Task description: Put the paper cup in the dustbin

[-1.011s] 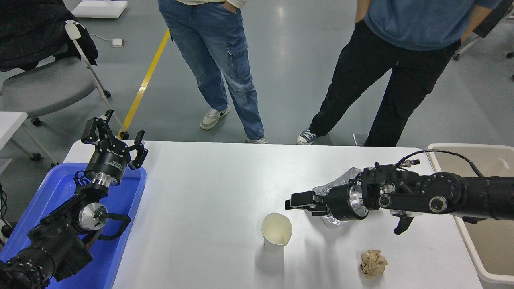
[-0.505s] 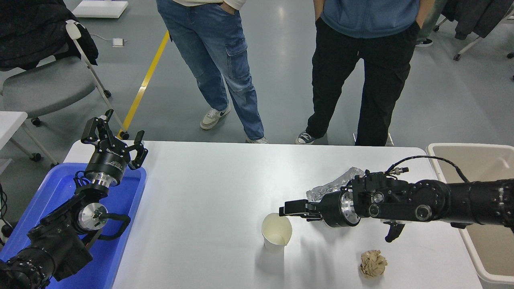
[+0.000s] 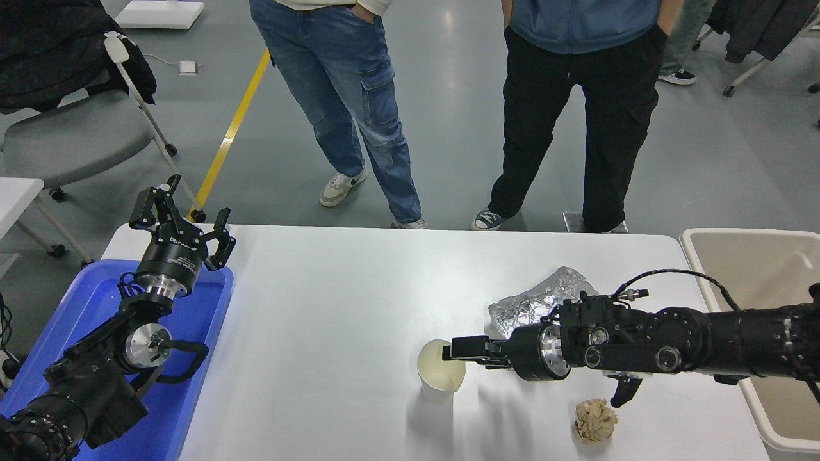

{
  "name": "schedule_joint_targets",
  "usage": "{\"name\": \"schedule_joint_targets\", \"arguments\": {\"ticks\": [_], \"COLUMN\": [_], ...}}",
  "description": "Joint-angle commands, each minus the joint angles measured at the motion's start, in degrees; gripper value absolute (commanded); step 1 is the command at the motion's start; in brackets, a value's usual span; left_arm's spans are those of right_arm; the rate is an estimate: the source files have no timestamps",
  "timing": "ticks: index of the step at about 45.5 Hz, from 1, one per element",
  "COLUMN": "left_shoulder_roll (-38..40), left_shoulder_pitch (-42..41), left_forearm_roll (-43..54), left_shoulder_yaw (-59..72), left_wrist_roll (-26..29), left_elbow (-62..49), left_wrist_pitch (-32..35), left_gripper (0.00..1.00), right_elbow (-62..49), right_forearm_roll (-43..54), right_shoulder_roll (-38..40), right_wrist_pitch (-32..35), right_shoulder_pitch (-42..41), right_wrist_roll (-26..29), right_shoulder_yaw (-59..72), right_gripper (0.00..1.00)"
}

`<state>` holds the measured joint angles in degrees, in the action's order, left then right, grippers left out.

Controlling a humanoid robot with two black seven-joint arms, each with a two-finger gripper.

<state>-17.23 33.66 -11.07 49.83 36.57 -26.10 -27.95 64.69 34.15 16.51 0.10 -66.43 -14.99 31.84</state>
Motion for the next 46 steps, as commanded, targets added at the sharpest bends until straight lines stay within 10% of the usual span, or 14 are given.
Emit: {"name": "schedule_joint_targets", "arguments": {"ticks": [1,26,34,46], "left_shoulder_roll": [0.0,0.0,0.0,0.0], "left_shoulder_pitch": [0.0,0.0,0.0,0.0], "left_forearm_roll": [0.0,0.0,0.0,0.0], "left_shoulder_yaw": [0.0,0.0,0.0,0.0], "left_wrist_roll": [0.0,0.0,0.0,0.0], "left_elbow": [0.0,0.0,0.0,0.0], "left_wrist_pitch": [0.0,0.0,0.0,0.0], "left_gripper": [1.00,1.00,1.00,1.00], "right_elbow": [-0.5,-0.6,-0.6,-0.1], "right_forearm_roll": [0.4,2.6,4.2,5.1], "right_shoulder_roll": [0.0,0.0,0.0,0.7], "right_wrist_pitch": [-1.0,-2.4,-2.0,-1.5], "right_shoulder_pitch": [1.5,2.9,2.9,2.5], "right_wrist_roll": [-1.5,-4.4,-4.3,-4.6], "right_shoulder_yaw": [0.2,1.4,1.5,2.4], "right_gripper": [0.95,0.67,0.01,0.00]}}
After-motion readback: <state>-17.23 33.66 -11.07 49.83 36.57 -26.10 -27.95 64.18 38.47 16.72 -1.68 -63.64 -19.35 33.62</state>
